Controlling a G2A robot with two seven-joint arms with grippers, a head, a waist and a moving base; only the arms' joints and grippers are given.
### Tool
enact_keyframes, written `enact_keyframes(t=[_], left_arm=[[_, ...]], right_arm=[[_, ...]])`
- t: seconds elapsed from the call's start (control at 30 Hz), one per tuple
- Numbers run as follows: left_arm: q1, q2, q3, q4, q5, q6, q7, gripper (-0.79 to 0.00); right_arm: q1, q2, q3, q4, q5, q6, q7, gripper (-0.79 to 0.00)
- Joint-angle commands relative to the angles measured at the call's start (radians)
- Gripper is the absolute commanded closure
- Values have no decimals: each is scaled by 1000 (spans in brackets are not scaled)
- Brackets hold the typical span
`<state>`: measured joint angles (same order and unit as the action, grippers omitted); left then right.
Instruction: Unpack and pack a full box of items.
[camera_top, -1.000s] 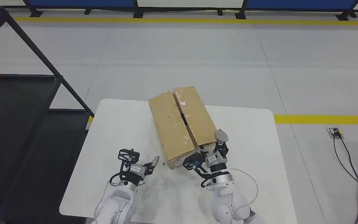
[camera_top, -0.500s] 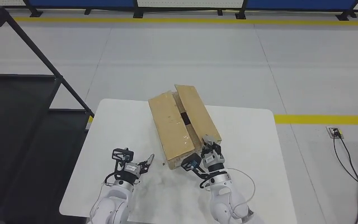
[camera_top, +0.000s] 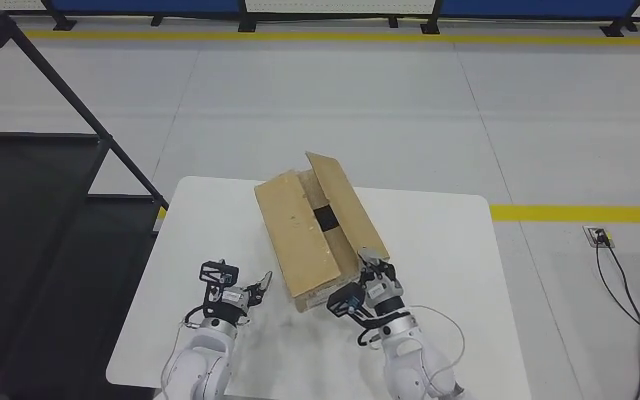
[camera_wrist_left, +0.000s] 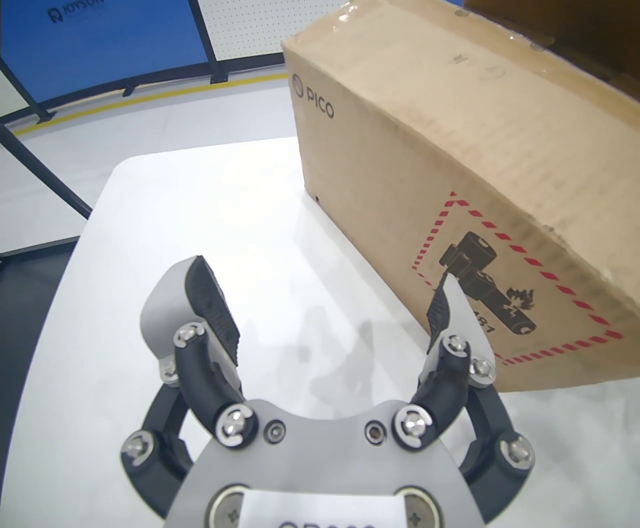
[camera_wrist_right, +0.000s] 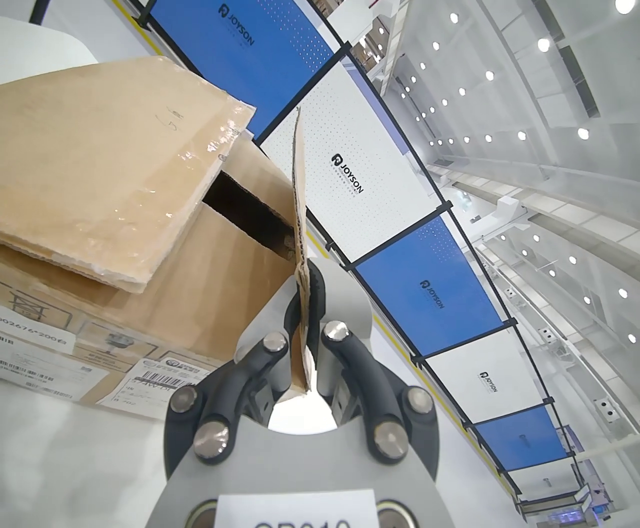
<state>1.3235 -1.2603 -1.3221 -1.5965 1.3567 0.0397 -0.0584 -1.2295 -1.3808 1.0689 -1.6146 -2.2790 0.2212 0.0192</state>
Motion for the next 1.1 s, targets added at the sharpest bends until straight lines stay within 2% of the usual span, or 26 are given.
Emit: enact_keyframes(t=[0.0,0.3,0.43,0.63,0.87,0.93,0.97,1.0,1.07], left_arm=[[0,-1,1,0,2,-4,-1,-785],[5,-2,-27,2,-37,-22,10,-785],[17,4,-42,-4,-20,-81,10,-785],[55,18,-47,-16,51,-226,51,-785],[66,21,-32,-23,84,-277,72,-785],[67,21,-26,-25,94,-279,73,-785],[67,21,-23,-26,96,-279,73,-785],[66,21,-20,-26,98,-280,73,-785],[66,21,-15,-27,103,-279,73,-785]], right_arm=[[-12,2,10,-12,-2,-10,-11,0],[-56,12,66,-57,18,-56,-54,0],[-68,16,87,-74,24,-88,-66,0],[-83,20,111,-100,23,-122,-76,0],[-88,21,118,-112,24,-146,-69,0],[-88,21,117,-113,23,-149,-63,-329],[-88,21,117,-113,25,-150,-60,-582],[-89,20,117,-114,27,-151,-57,-785],[-90,20,118,-116,28,-149,-54,-785]])
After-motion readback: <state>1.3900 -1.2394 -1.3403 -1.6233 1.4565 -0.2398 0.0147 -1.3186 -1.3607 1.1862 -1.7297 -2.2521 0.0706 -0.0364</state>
